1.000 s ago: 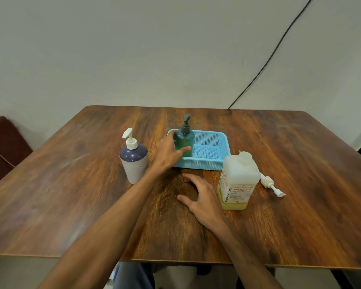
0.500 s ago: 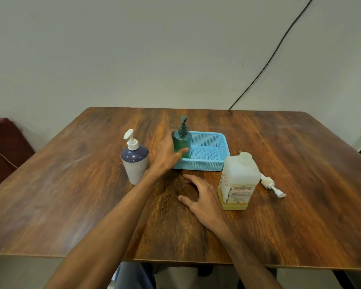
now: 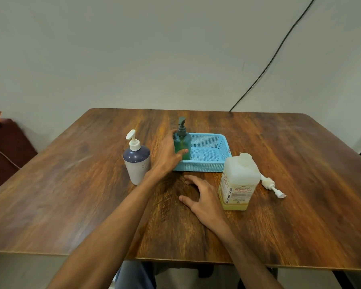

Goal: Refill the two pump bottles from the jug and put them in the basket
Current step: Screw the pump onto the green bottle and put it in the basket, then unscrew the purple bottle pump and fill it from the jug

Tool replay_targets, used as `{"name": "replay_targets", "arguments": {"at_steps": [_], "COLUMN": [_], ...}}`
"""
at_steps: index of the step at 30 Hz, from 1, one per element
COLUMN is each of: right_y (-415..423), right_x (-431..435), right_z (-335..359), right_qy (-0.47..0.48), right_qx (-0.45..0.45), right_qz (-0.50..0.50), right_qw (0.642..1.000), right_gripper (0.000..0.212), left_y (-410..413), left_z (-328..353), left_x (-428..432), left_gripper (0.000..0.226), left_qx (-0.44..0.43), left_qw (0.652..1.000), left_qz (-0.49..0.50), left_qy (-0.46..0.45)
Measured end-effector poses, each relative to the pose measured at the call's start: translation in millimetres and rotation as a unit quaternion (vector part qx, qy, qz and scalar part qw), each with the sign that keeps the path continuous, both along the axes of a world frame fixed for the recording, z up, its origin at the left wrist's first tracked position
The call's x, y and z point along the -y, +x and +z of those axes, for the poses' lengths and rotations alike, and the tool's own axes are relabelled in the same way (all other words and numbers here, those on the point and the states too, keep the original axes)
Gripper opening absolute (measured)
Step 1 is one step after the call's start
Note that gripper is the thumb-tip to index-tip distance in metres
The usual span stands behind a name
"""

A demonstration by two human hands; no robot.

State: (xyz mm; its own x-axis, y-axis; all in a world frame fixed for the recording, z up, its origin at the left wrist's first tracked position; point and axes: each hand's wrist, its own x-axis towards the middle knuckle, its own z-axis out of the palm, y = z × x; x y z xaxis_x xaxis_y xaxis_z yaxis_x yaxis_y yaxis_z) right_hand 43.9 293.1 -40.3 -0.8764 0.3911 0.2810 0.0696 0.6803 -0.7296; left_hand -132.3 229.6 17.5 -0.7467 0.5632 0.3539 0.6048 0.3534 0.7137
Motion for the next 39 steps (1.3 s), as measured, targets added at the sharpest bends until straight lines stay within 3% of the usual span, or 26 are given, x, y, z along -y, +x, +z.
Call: {"name": "replay_targets", "arguments": {"at_steps": [9,12,15,22,24,27,31,39], "right_y": [0,0,1,1,1,1,2,4], "right_x": [1,2,2,5,7,8,8,7], "right_z": [-2,-2,-2,2,3,5,6,7], "right_qy": [0.000,0.003,0.006,0.012,0.013,0.013,0.011,-0.020], "right_qx": [-0.003,-0.003,-0.009,-0.030,-0.035,-0.039,-0.041,-0.070], "right_qz": [-0.005,-0.007,-0.011,-0.009,-0.008,-0.008,-0.013,-0.031], "right_qw": [1.000,1.000,1.000,0.999,0.999,0.999,0.999,0.997], "right_gripper": [0.062,0.062,0.061,0.059,0.057,0.054,0.053,0.052], "left_y": [27,47,65,88,86,72,42,40], "left_z": [3,6,6,0,-10,-25,-38,-30], "left_x": [11,26,45,101,110,113,110,109], "left_gripper": [0.075,0.056,0.051,0.027,0.032,0.062,0.104,0.092], "left_qx": [-0.020,-0.063,-0.100,-0.098,-0.065,-0.019,0.061,0.060], "left_qw": [0.998,0.991,0.984,0.946,0.936,0.933,0.957,0.970], "left_qz": [0.035,0.039,0.050,0.162,0.208,0.251,0.215,0.142], "left_qy": [0.044,0.107,0.143,0.261,0.276,0.258,0.186,0.189]}}
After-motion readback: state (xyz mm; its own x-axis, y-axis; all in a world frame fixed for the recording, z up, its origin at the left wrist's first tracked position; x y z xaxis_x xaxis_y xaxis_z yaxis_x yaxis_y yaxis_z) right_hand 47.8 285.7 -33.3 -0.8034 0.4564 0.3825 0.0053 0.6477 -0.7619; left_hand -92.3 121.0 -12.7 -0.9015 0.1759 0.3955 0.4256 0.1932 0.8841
